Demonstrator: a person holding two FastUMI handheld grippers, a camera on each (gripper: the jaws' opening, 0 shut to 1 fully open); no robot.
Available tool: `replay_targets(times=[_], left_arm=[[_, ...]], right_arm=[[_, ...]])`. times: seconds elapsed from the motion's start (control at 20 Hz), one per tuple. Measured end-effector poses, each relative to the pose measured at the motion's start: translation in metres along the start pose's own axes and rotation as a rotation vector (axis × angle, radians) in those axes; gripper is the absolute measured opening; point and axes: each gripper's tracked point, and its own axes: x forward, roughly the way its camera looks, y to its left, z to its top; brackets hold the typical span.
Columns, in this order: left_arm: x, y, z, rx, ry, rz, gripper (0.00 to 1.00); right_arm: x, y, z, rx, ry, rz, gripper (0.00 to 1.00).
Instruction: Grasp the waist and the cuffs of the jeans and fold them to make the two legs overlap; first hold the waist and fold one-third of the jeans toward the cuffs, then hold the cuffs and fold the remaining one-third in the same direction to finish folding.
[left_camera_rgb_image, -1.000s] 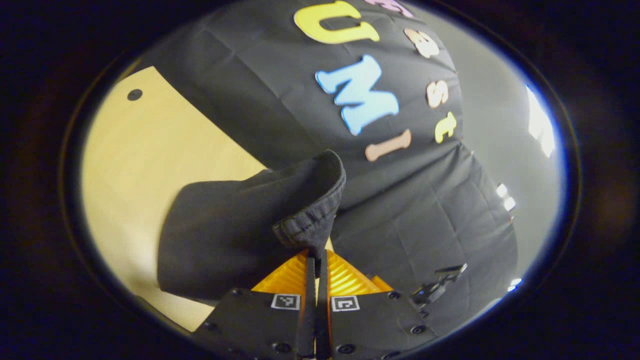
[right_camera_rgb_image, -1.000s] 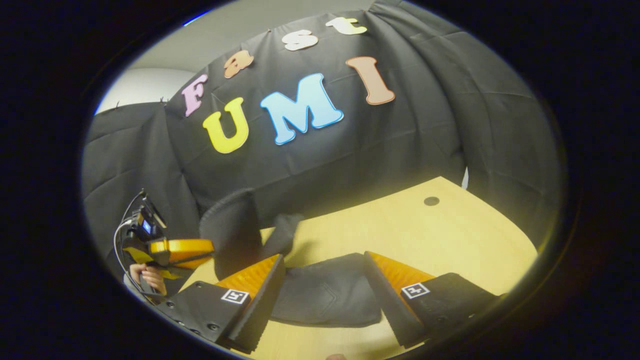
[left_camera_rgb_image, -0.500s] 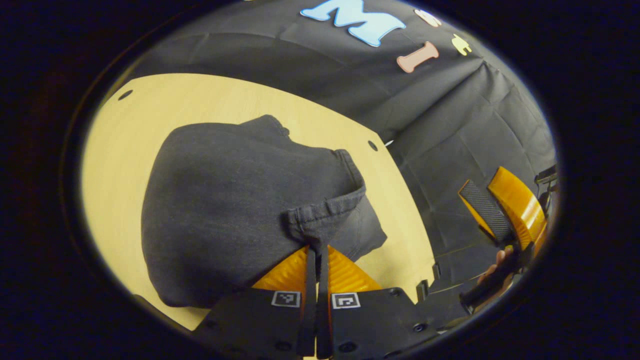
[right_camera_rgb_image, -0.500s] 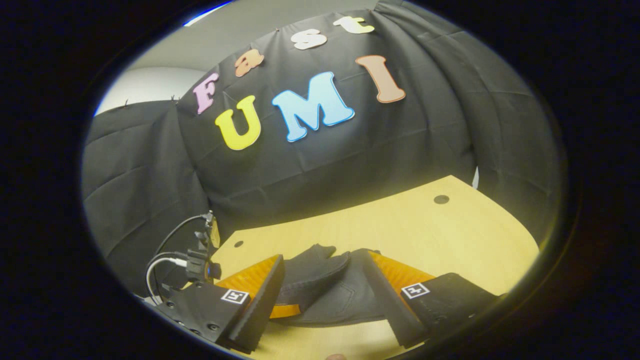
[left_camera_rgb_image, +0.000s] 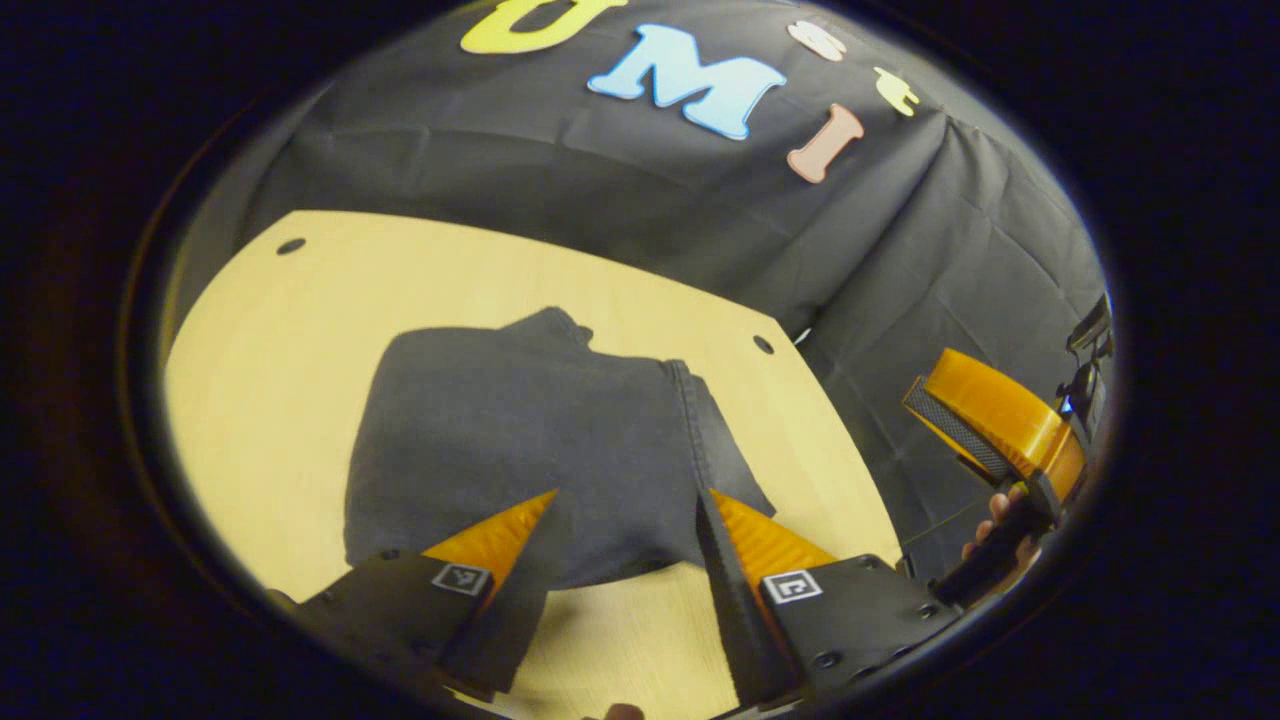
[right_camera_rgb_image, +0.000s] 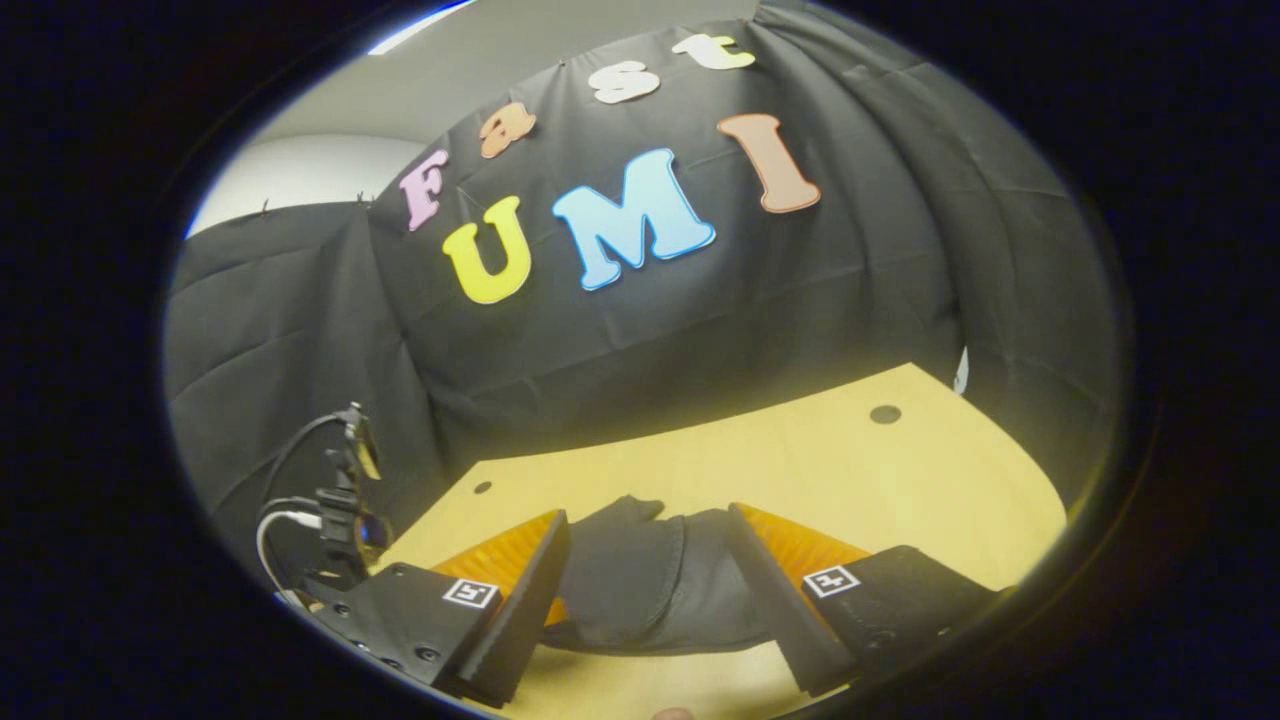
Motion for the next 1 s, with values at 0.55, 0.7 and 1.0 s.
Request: replay_targets(times=[0.55, 0.7, 1.0], left_arm=[[-0.159, 0.023, 0.131, 0.25, -0.524, 0.333, 0.99], [-0.179, 0.031, 0.133, 0.279, -0.569, 0.377, 0.96], [-0.198, 0.001, 0.141, 0.36, -0.651, 0.359, 0.95]], right_arm=[[-0.067, -0.032, 0.051, -0.155, -0.256, -0.228, 0.94], [-0.081, -0.044, 0.06, -0.201, -0.313, -0.307, 0.94], [-0.096, -0.052, 0.064, -0.217, -0.308, -0.346, 0.94]])
